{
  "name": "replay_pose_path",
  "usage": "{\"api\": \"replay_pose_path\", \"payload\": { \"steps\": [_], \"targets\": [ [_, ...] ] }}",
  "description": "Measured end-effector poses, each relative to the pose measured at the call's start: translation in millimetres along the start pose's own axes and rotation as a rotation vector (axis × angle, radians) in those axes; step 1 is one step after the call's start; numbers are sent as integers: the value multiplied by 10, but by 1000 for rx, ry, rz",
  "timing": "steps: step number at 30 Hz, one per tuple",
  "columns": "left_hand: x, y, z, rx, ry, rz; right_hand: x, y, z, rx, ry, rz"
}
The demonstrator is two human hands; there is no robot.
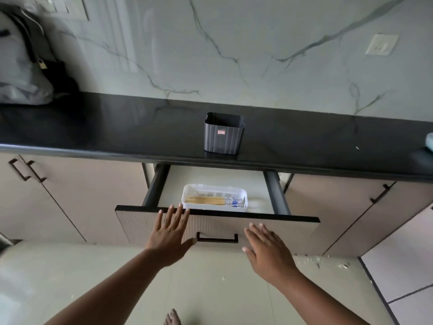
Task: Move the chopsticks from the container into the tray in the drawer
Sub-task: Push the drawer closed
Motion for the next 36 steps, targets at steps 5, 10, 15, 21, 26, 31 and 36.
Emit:
{"api": "replay_pose_path", "payload": {
  "steps": [5,10,15,21,26,31,36],
  "targets": [
    [-177,-109,-57,61,32,-85,-217,-5,24,-88,2,-33],
    [-148,-206,-124,85,-1,-69,-73,-83,-19,-71,-5,-13],
    [-79,-297,-302,124,-44,-74,228,-127,-119,-129,-39,-49],
    [94,-379,-483,94,-115,-133,654,-301,-110,-152,8,-95],
    [623,-289,-732,56,-116,-79,1222,-184,-43,-163,-4,-107],
    [1313,-256,-1070,58,-148,-118,1895,-20,-116,-125,-82,-153],
    [1785,-94,-1233,156,-366,-62,2316,152,-189,-112,-106,-75]
  ]
}}
Point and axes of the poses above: each hand's wrist, its own x-axis towards the middle knuckle, its own y-axis out of the back of the hand, z = x × y, the point moved 5 cm from there along x, towards the middle knuckle, and after that the axes turned 10 degrees about -y, right-handed, at the moved point
